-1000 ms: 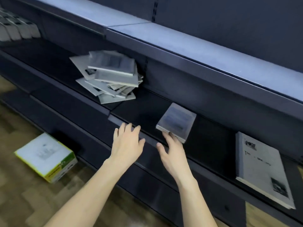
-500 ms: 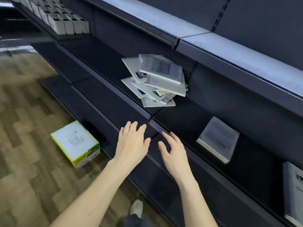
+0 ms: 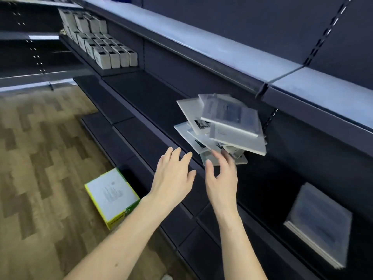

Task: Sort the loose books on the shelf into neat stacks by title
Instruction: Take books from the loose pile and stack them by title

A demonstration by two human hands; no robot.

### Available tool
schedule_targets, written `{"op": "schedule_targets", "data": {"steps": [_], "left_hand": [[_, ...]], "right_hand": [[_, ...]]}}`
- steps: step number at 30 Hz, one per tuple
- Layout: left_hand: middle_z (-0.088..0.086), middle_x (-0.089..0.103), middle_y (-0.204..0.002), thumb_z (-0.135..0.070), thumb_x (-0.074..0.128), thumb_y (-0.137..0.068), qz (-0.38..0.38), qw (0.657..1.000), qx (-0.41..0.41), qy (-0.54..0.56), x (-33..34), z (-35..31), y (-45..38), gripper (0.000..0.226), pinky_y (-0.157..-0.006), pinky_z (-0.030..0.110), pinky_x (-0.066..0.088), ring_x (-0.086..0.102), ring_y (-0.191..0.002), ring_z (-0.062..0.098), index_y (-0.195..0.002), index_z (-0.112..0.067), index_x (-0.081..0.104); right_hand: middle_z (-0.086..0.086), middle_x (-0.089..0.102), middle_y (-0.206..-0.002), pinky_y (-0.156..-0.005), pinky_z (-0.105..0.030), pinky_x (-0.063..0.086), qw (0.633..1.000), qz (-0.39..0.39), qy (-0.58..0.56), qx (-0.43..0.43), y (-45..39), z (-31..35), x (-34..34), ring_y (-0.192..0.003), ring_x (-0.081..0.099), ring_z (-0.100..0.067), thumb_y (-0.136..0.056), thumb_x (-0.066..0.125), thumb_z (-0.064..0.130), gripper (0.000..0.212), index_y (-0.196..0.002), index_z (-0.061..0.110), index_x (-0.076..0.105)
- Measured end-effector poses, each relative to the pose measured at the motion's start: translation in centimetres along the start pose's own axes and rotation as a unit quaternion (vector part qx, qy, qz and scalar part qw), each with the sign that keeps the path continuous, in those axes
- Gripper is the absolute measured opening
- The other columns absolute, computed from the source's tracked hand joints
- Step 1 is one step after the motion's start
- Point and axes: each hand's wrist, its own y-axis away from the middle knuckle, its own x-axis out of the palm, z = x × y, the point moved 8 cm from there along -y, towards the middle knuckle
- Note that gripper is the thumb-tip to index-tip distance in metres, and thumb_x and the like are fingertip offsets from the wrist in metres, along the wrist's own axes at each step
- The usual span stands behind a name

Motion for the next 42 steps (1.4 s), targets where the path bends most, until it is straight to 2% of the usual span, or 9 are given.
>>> {"op": "schedule_targets", "data": {"steps": [3,8,15,18,26,30,34,38,42], "left_hand": [[0.005,0.03,-0.154,-0.037,0.045,-0.1,-0.008,1.0,0.021,-0.001,-0.3,-0.1,-3.0,0.051,-0.117,0.035,0.017,0.013,-0.147,0.024,-0.148,-0.021,0.036],[0.005,0.03,-0.153,-0.037,0.046,-0.1,-0.019,0.999,0.045,0.004,0.1,0.1,-7.2,0.051,-0.117,0.036,0.018,0.012,-0.148,0.026,-0.148,-0.023,0.036],[0.005,0.033,-0.15,-0.036,0.052,-0.096,-0.026,0.996,0.083,0.018,0.0,0.5,-12.5,0.048,-0.117,0.04,0.021,0.016,-0.146,0.029,-0.141,-0.022,0.045],[0.008,0.04,-0.144,-0.034,0.053,-0.094,-0.026,0.994,0.1,0.018,0.0,0.6,-14.8,0.045,-0.112,0.04,0.029,0.024,-0.141,0.029,-0.136,-0.018,0.049],[0.006,0.045,-0.137,-0.027,0.056,-0.089,0.009,0.989,0.142,0.041,-0.1,2.1,-19.4,0.053,-0.107,0.044,0.038,0.032,-0.135,0.029,-0.14,-0.018,0.044],[0.008,0.043,-0.14,-0.025,0.052,-0.09,0.037,0.987,0.153,0.031,0.2,2.8,-21.1,0.051,-0.109,0.046,0.036,0.031,-0.138,0.032,-0.14,-0.017,0.043],[0.008,0.047,-0.135,-0.022,0.052,-0.088,0.044,0.982,0.178,0.043,0.6,3.2,-21.6,0.046,-0.107,0.044,0.039,0.035,-0.135,0.03,-0.133,-0.017,0.047],[0.005,0.052,-0.128,-0.02,0.052,-0.085,0.03,0.975,0.213,0.046,0.5,3.3,-22.0,0.044,-0.1,0.039,0.044,0.043,-0.126,0.026,-0.128,-0.018,0.052],[0.007,0.051,-0.131,-0.019,0.052,-0.084,0.044,0.972,0.225,0.041,1.0,3.6,-22.0,0.047,-0.104,0.039,0.041,0.041,-0.129,0.027,-0.131,-0.018,0.052]], "right_hand": [[0.0,0.038,-0.153,-0.115,-0.031,0.029,0.998,-0.062,0.005,-0.005,-3.6,-0.3,-0.3,-0.145,0.027,-0.012,-0.099,0.056,0.028,0.037,-0.135,0.026,0.058],[-0.014,0.044,-0.15,-0.115,-0.042,0.034,0.982,-0.174,0.063,0.042,-10.2,-3.1,-2.7,-0.143,0.034,-0.03,-0.094,0.063,0.035,0.044,-0.135,0.018,0.059],[-0.016,0.034,-0.157,-0.118,-0.052,0.022,0.959,-0.137,0.179,0.173,-14.3,-5.9,-3.4,-0.145,0.027,-0.036,-0.089,0.044,0.072,0.084,-0.15,0.015,0.039],[-0.018,0.032,-0.157,-0.119,-0.049,0.018,0.95,-0.146,0.184,0.206,-14.5,-6.0,-3.1,-0.146,0.025,-0.037,-0.09,0.041,0.074,0.087,-0.152,0.013,0.034],[-0.022,0.024,-0.156,-0.12,-0.048,0.02,0.933,-0.187,0.151,0.268,-15.3,-5.9,-2.1,-0.144,0.021,-0.041,-0.088,0.065,0.048,0.078,-0.151,0.017,0.033],[-0.011,0.032,-0.159,-0.119,-0.018,-0.008,0.94,-0.185,0.15,0.246,-16.2,-5.6,-1.9,-0.152,0.007,-0.029,-0.094,0.06,0.032,0.049,-0.138,0.012,0.054],[-0.021,0.048,-0.138,-0.106,-0.039,0.032,0.888,-0.323,0.18,0.275,-14.0,-2.9,-2.9,-0.13,0.042,-0.04,-0.088,0.067,0.036,0.05,-0.13,0.01,0.057],[-0.021,0.043,-0.145,-0.106,-0.047,0.032,0.887,-0.21,0.272,0.309,-13.5,-0.8,1.4,-0.133,0.039,-0.04,-0.084,0.048,0.077,0.089,-0.149,0.018,0.035],[-0.017,0.017,-0.161,-0.121,-0.049,0.013,0.888,-0.161,0.268,0.337,-14.7,-0.3,5.1,-0.148,0.015,-0.037,-0.076,0.047,0.085,0.113,-0.158,0.017,0.009]]}}
